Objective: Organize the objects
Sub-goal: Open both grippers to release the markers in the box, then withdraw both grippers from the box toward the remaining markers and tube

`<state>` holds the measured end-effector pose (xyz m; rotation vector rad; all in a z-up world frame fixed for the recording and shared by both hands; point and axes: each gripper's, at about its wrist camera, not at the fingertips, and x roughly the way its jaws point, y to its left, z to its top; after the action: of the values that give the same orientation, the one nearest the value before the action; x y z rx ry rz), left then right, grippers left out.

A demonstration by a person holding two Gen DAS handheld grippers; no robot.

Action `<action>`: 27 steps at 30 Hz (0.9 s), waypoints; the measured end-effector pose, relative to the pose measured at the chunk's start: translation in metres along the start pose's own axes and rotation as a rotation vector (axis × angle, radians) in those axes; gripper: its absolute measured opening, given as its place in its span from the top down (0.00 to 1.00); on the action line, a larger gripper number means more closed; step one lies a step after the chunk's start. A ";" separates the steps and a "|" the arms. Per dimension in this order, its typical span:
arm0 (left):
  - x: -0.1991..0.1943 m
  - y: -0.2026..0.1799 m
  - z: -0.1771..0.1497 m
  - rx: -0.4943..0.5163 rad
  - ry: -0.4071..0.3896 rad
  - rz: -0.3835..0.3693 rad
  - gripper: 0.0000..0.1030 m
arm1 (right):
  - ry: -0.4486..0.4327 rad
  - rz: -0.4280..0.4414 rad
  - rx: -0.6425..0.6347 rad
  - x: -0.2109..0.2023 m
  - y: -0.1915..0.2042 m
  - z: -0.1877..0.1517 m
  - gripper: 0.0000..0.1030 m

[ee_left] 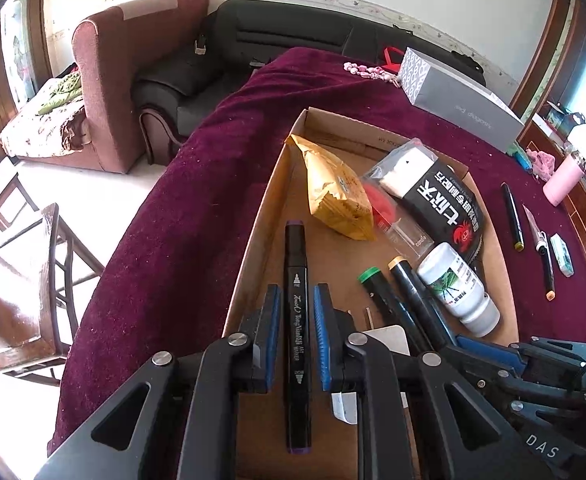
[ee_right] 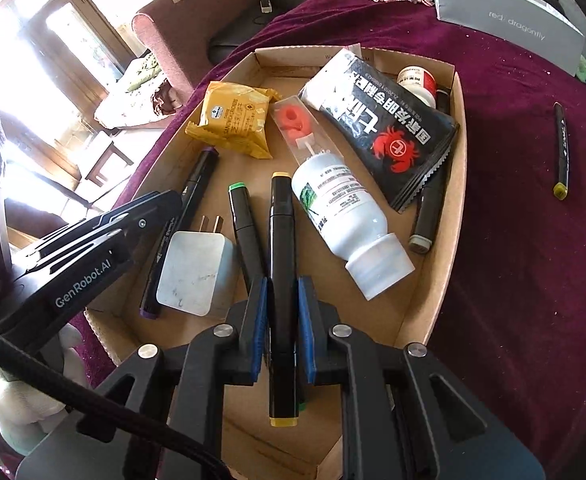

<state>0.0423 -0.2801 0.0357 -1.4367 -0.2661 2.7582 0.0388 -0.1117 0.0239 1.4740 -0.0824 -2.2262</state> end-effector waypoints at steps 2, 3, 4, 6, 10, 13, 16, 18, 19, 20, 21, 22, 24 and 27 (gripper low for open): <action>-0.002 0.001 0.000 -0.008 -0.007 -0.013 0.72 | -0.002 -0.007 -0.004 0.000 0.000 0.000 0.86; -0.005 0.000 0.000 -0.009 -0.018 -0.026 0.67 | -0.002 -0.010 -0.006 0.000 0.001 0.000 0.86; -0.007 0.000 0.000 -0.007 -0.024 -0.031 0.62 | -0.001 -0.008 -0.006 0.000 0.001 0.000 0.86; -0.013 -0.002 0.001 -0.002 -0.043 -0.033 0.55 | 0.001 -0.004 -0.020 0.000 0.004 -0.001 0.85; -0.026 0.000 0.002 -0.026 -0.068 -0.052 0.50 | -0.033 -0.011 -0.073 -0.006 0.016 -0.006 0.82; -0.036 0.001 0.002 -0.028 -0.089 -0.036 0.38 | -0.069 -0.028 -0.113 -0.015 0.024 -0.008 0.79; -0.046 -0.001 0.000 -0.033 -0.111 -0.023 0.35 | -0.117 -0.058 -0.153 -0.028 0.029 -0.012 0.77; -0.050 -0.003 -0.001 -0.034 -0.119 -0.019 0.34 | -0.152 -0.081 -0.170 -0.039 0.031 -0.017 0.74; -0.052 -0.005 -0.002 -0.034 -0.121 -0.017 0.33 | -0.165 -0.088 -0.175 -0.042 0.031 -0.018 0.73; -0.054 -0.007 -0.002 -0.034 -0.121 -0.017 0.32 | -0.183 -0.099 -0.182 -0.048 0.031 -0.020 0.72; -0.055 -0.011 -0.003 -0.031 -0.119 -0.019 0.31 | -0.200 -0.108 -0.186 -0.054 0.031 -0.023 0.71; -0.056 -0.014 -0.004 -0.026 -0.119 -0.019 0.30 | -0.212 -0.115 -0.189 -0.058 0.030 -0.023 0.70; -0.060 -0.025 -0.005 -0.008 -0.122 -0.021 0.30 | -0.243 -0.136 -0.194 -0.069 0.025 -0.027 0.66; -0.066 -0.047 -0.006 0.027 -0.131 -0.035 0.30 | -0.280 -0.162 -0.189 -0.084 0.014 -0.031 0.64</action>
<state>0.0829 -0.2396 0.0936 -1.2352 -0.2532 2.8209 0.0978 -0.0830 0.0866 1.0982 0.1599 -2.4822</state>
